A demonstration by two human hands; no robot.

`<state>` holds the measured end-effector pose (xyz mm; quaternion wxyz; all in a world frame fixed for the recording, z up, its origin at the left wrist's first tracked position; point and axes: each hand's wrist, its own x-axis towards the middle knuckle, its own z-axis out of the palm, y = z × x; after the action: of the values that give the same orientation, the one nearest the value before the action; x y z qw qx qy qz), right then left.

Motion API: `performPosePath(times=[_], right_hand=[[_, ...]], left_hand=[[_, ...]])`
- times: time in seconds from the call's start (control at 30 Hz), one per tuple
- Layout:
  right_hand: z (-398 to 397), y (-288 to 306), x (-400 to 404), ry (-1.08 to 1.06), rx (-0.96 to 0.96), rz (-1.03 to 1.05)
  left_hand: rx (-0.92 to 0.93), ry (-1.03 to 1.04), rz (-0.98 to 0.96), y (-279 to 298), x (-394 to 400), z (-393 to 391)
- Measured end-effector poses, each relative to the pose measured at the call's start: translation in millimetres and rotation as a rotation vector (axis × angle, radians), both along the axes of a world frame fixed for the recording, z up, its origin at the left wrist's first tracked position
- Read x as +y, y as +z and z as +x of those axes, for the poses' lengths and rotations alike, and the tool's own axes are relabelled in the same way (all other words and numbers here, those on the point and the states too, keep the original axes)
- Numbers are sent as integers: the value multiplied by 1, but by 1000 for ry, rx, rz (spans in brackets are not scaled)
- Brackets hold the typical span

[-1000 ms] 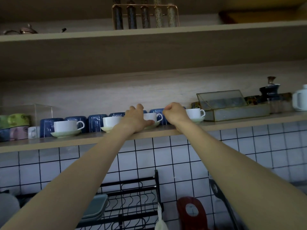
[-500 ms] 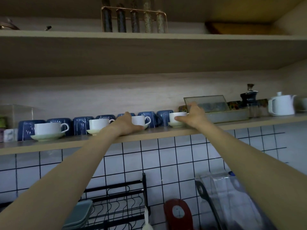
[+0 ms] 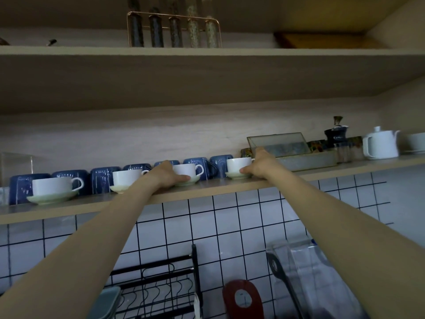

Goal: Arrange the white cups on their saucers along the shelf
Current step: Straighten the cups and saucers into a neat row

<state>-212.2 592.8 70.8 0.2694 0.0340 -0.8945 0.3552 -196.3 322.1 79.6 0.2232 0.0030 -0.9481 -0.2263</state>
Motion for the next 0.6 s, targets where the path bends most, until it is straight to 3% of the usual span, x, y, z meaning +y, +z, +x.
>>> performPosePath(times=[0.6], right_hand=[[-1,1,9,67,-30,24]], left_hand=[[17,-77,-93,-1,42,-6]])
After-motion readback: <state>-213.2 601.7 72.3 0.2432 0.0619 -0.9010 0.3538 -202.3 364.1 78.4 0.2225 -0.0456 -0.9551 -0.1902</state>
